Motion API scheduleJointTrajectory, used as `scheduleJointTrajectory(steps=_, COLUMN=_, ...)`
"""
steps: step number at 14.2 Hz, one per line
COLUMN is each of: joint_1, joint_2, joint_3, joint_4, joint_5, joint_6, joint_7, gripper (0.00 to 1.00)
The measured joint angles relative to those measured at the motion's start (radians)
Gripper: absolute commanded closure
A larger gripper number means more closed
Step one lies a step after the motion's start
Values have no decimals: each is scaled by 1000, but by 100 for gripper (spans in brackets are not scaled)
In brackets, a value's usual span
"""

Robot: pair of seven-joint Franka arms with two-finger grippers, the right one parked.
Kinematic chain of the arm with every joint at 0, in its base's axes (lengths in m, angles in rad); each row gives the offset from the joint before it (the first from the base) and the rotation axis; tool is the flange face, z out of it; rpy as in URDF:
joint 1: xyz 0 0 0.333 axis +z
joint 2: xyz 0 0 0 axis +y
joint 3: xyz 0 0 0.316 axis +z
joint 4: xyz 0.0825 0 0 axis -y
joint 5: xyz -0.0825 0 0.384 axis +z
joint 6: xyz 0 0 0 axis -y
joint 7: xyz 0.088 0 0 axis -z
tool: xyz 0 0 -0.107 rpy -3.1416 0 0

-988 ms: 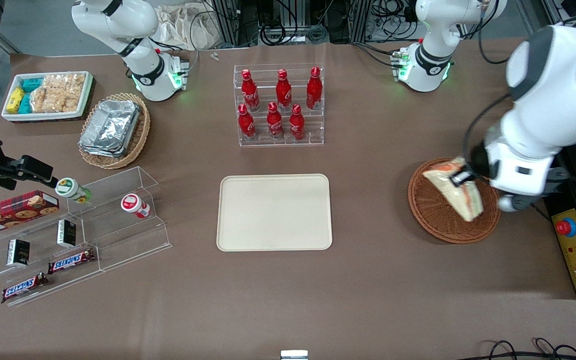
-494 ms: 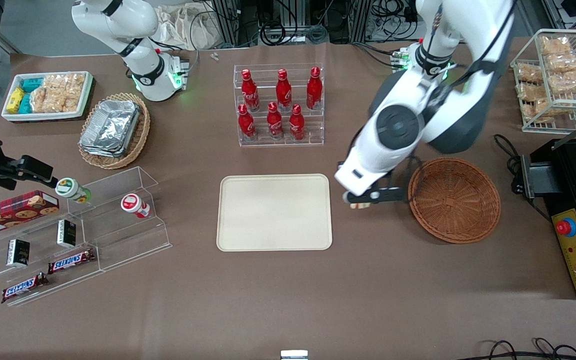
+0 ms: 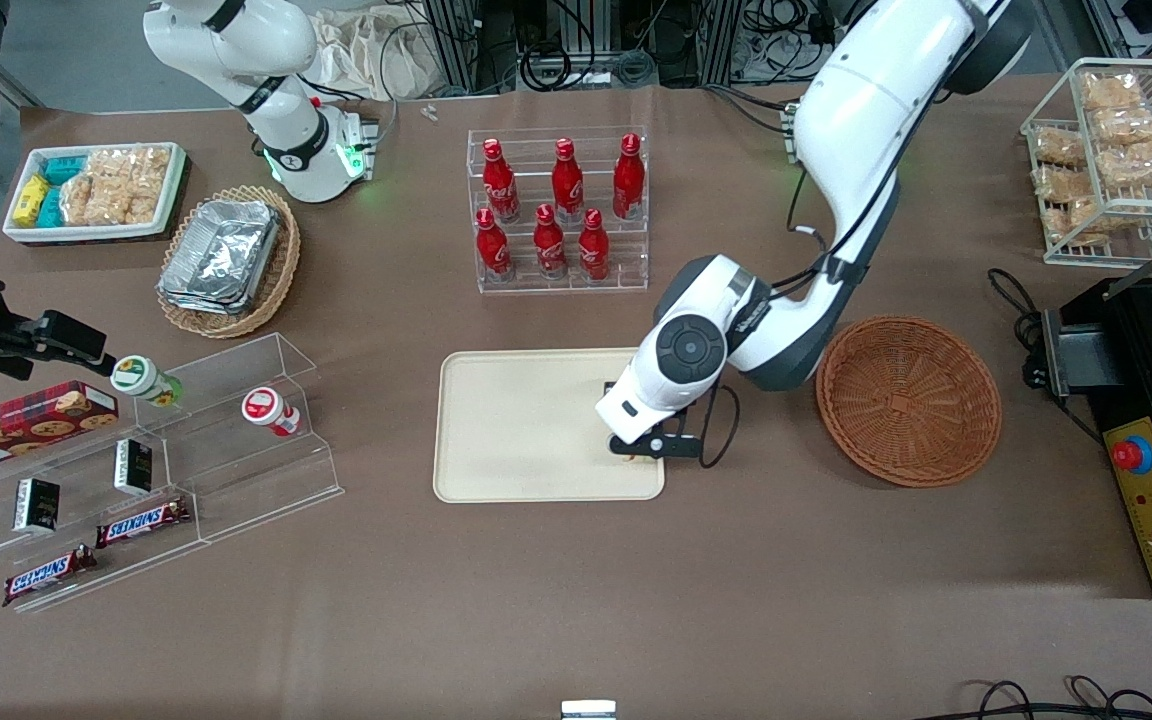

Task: Place sandwich from basket to tray
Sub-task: 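Carry the sandwich with the left gripper over to the cream tray, then lower the sandwich onto the tray and open the left gripper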

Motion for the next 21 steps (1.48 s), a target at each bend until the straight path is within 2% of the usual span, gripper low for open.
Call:
scheduleJointTrajectory(steps=1, joint_1=-5, joint_2=17, joint_3=0, joint_4=3, joint_5=1, joint_6=14, joint_7=1, gripper=100)
scheduleJointTrajectory(steps=2, joint_1=-9, joint_2=30, joint_3=0, joint_4=6, joint_5=7, joint_6=21, joint_7=2, gripper=95)
scheduleJointTrajectory(steps=3, joint_1=-13, joint_2=41, joint_3=1, joint_4=7, joint_5=15, joint_6=27, joint_7=2, gripper=64)
scheduleJointTrajectory(steps=4, joint_1=-16, joint_2=50, joint_3=1, joint_4=8, joint_5=20, joint_6=32, joint_7=2, gripper=38)
scheduleJointTrajectory(steps=5, joint_1=-17, joint_2=58, joint_3=1, joint_4=8, joint_5=21, joint_6=36, joint_7=2, gripper=0)
scheduleJointTrajectory(steps=15, joint_1=-16, joint_2=53, joint_3=17, joint_4=59, joint_5=38, joint_6=59, joint_7=-12, gripper=0)
scheduleJointTrajectory(steps=21, joint_1=8, joint_2=-160, joint_3=163, joint_4=96, joint_5=43, joint_6=-111, joint_7=-30, gripper=0)
